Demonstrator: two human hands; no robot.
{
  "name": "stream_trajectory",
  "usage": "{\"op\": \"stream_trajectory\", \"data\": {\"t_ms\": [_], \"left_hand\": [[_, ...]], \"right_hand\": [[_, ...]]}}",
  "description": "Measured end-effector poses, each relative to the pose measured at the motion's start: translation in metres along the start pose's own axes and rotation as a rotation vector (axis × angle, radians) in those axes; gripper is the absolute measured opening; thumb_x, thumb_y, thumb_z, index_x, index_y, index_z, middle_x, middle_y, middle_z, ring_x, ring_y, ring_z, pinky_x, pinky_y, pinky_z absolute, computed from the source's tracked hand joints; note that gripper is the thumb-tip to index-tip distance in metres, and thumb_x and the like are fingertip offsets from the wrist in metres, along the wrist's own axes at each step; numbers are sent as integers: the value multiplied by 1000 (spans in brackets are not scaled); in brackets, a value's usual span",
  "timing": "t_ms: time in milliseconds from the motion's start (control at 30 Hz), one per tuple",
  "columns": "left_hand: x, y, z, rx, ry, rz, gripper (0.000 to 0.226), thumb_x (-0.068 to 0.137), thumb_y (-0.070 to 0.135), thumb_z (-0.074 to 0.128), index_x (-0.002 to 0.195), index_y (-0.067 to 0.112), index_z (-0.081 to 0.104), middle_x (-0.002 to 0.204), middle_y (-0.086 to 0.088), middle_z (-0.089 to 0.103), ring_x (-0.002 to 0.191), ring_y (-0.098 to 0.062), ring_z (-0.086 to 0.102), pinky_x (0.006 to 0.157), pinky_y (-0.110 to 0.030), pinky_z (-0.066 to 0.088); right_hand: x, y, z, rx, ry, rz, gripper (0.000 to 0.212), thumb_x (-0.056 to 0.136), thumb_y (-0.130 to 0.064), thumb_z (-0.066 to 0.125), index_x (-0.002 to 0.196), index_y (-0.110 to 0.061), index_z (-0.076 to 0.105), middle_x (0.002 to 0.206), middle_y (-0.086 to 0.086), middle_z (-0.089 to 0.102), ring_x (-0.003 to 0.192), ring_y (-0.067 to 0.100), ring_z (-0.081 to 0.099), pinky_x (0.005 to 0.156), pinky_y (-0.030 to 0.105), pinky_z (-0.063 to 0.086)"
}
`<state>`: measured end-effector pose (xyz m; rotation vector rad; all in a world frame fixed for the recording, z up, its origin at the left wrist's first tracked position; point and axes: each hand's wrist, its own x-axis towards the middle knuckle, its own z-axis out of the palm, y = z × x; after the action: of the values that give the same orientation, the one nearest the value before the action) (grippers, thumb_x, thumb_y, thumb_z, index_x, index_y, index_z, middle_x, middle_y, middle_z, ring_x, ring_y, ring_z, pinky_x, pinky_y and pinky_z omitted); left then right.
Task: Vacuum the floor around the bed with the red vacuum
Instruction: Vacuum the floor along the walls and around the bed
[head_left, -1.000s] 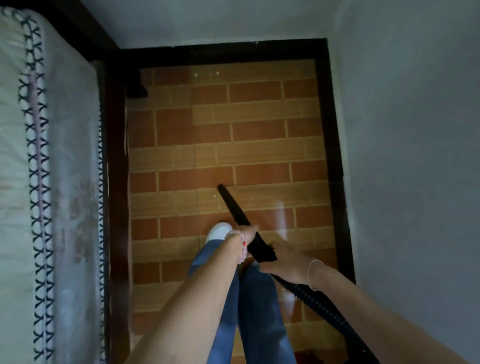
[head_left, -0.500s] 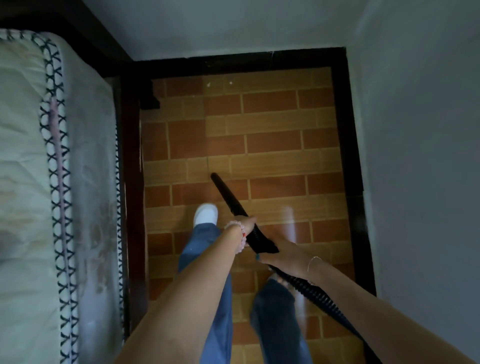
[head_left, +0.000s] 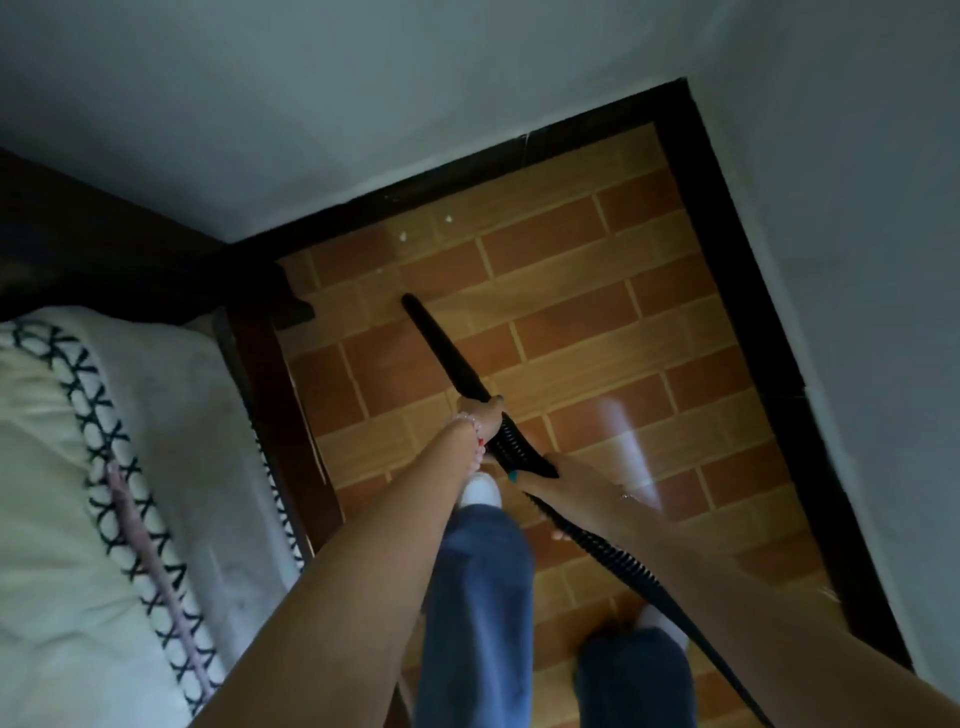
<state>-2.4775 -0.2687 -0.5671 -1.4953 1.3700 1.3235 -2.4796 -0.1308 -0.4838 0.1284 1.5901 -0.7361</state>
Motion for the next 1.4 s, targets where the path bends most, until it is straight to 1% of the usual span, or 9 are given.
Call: {"op": "stream_trajectory", "data": {"t_ms": [133,367,633,733,833,967,1167,1267,1400], "left_hand": [[25,14,-17,45,54,-21,36,97,38,46,69,17,36,69,-1,41,58,-12,40,56,-19,43],[43,29,-28,73,74,-56,39,99,25,45,64,19,30,67,0,35,54,-12,32,49,-21,30],[38,48,-22,184,38,21,42,100,30,40,132,3,40,73,-3,44,56,-13,38,44,-24,39],[37,57,-20,148,36,16,29,99,30,42,115,5,47,84,-6,52,73,-21,54,66,-28,49],[37,65,-14,203,21,66,50,98,33,45,136,1,36,128,-15,52,115,-32,52,95,-38,47],[35,70,-9,232,18,83,59,98,33,44,145,3,25,142,-17,42,125,-33,46,100,-38,42],[35,79,-2,293,-10,60,53,97,40,44,137,5,39,120,-15,58,84,-26,58,85,-37,50],[32,87,4,342,-49,163,54,96,35,46,138,1,38,127,-19,54,104,-31,57,89,-37,47],[29,92,12,419,-55,162,44,96,35,48,124,1,50,101,-13,58,69,-19,52,54,-24,41]], "right_hand": [[19,-22,3,37,-7,-3,35,93,-38,53,110,-7,52,67,4,52,48,14,51,42,20,44],[37,-36,0,18,-7,-6,32,92,-43,51,101,-13,51,67,3,54,46,13,53,46,21,47],[37,-34,-4,103,129,-36,34,91,-42,55,104,-11,56,60,0,54,44,14,52,45,24,44],[40,-36,-4,110,156,-54,31,91,-42,55,101,-13,55,62,0,56,42,12,51,41,21,41],[39,-35,-3,131,162,-57,32,91,-43,54,100,-12,55,63,1,56,42,12,52,42,22,41],[38,-34,-8,127,164,-50,34,91,-45,53,102,-12,55,62,-1,55,41,11,52,42,21,42],[33,-33,-16,132,243,-96,30,92,-41,53,93,-10,55,61,0,55,41,11,50,38,18,40],[29,-33,-18,120,264,-94,34,93,-42,51,95,-9,56,63,1,55,43,11,51,41,19,41],[24,-32,-25,197,247,-75,31,93,-40,52,95,-9,55,63,2,55,39,10,49,40,20,41]]}}
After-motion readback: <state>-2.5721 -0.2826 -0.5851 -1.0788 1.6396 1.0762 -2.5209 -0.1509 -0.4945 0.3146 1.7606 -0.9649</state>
